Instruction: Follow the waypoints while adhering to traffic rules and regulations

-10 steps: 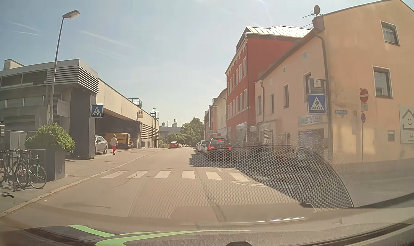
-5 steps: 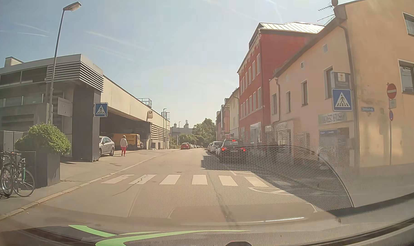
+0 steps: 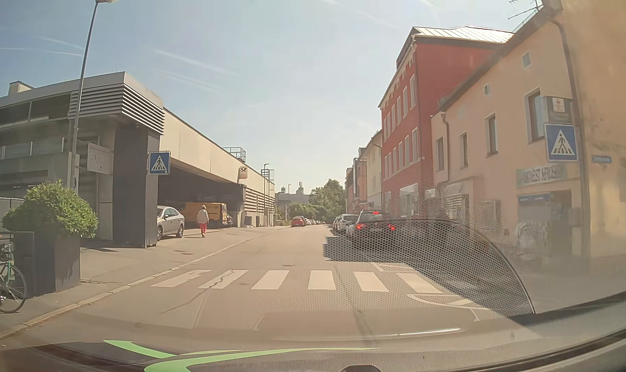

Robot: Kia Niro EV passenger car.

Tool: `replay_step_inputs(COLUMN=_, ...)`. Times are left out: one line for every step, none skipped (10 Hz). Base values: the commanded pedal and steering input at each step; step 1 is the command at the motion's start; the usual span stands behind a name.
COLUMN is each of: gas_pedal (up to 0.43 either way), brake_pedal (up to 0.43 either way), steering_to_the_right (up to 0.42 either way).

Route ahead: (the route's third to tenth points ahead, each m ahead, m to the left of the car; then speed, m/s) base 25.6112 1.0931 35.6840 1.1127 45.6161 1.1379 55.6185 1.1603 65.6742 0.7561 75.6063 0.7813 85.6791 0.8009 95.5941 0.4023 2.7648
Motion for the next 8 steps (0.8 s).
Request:
replay_step_inputs(gas_pedal=0.28, brake_pedal=0.0, steering_to_the_right=-0.14)
replay_step_inputs(gas_pedal=0.28, brake_pedal=0.0, steering_to_the_right=-0.124)
replay_step_inputs(gas_pedal=0.28, brake_pedal=0.0, steering_to_the_right=-0.106)
replay_step_inputs(gas_pedal=0.28, brake_pedal=0.0, steering_to_the_right=-0.087)
replay_step_inputs(gas_pedal=0.28, brake_pedal=0.0, steering_to_the_right=-0.071)
replay_step_inputs(gas_pedal=0.299, brake_pedal=0.0, steering_to_the_right=-0.051)
replay_step_inputs(gas_pedal=0.299, brake_pedal=0.0, steering_to_the_right=-0.043)
replay_step_inputs(gas_pedal=0.311, brake_pedal=0.0, steering_to_the_right=-0.037)
